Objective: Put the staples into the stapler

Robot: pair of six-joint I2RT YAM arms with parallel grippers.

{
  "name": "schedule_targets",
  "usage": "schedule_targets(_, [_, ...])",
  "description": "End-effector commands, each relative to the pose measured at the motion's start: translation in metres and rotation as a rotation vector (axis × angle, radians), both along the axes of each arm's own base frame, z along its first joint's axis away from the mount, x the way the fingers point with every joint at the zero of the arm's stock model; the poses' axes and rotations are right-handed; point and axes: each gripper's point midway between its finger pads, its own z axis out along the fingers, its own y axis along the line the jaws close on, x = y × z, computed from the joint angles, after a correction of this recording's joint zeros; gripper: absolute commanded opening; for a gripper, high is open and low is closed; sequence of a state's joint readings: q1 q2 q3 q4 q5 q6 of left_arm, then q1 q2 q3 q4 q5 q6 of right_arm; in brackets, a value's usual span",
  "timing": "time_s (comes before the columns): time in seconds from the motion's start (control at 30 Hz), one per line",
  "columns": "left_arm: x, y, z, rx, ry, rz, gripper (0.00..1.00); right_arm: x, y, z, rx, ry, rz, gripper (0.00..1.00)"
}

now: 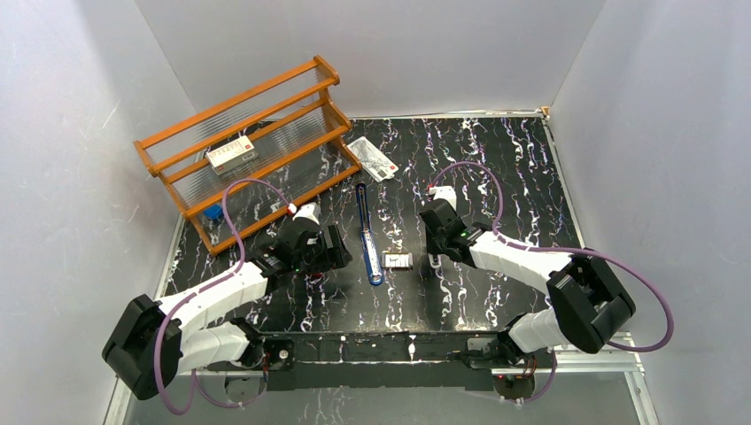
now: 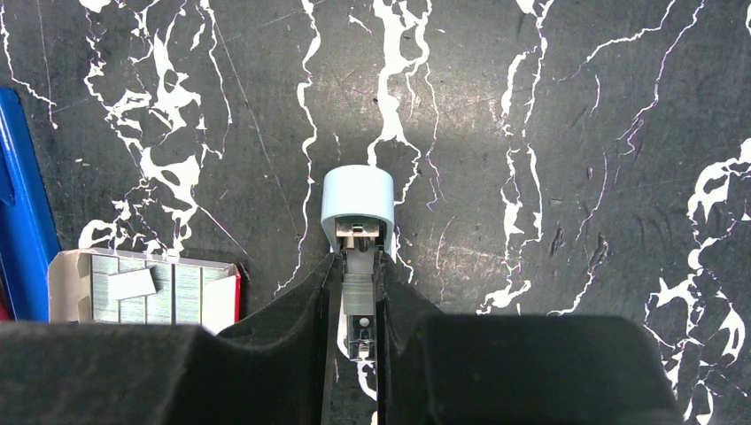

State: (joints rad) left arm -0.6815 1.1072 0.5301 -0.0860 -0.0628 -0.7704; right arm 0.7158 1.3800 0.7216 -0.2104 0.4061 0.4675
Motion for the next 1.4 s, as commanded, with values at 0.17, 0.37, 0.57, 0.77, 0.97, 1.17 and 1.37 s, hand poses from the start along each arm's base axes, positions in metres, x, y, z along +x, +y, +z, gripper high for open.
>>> schedule_targets(0.17, [0.001,0.003,0.000,0.006,-0.003,0.011,0.76,0.002,-0.003,0.010,0.006,-0.038,-0.017,0.26])
schedule_targets(0.37, [0.001,0.003,-0.001,0.003,0.001,0.012,0.76,0.001,-0.005,0.008,0.003,-0.036,-0.020,0.26])
schedule_targets(0.57, [0.001,0.002,-0.001,0.004,0.001,0.012,0.76,-0.001,-0.006,0.001,-0.004,-0.023,-0.016,0.26])
schedule_targets(0.77, [0.000,0.002,-0.003,0.005,0.010,0.012,0.76,-0.002,-0.006,0.000,-0.004,-0.021,-0.010,0.26])
schedule_targets(0.97, [0.000,0.002,-0.003,0.005,0.009,0.012,0.77,-0.002,-0.003,0.007,0.016,-0.033,-0.002,0.26])
schedule_targets(1.17, [0.000,0.002,-0.003,0.001,0.010,0.012,0.77,0.000,-0.003,0.021,0.036,-0.062,-0.005,0.26])
schedule_targets(1.37, [0.000,0.000,-0.003,-0.005,0.009,0.011,0.77,-0.001,-0.001,0.025,0.045,-0.075,0.017,0.26])
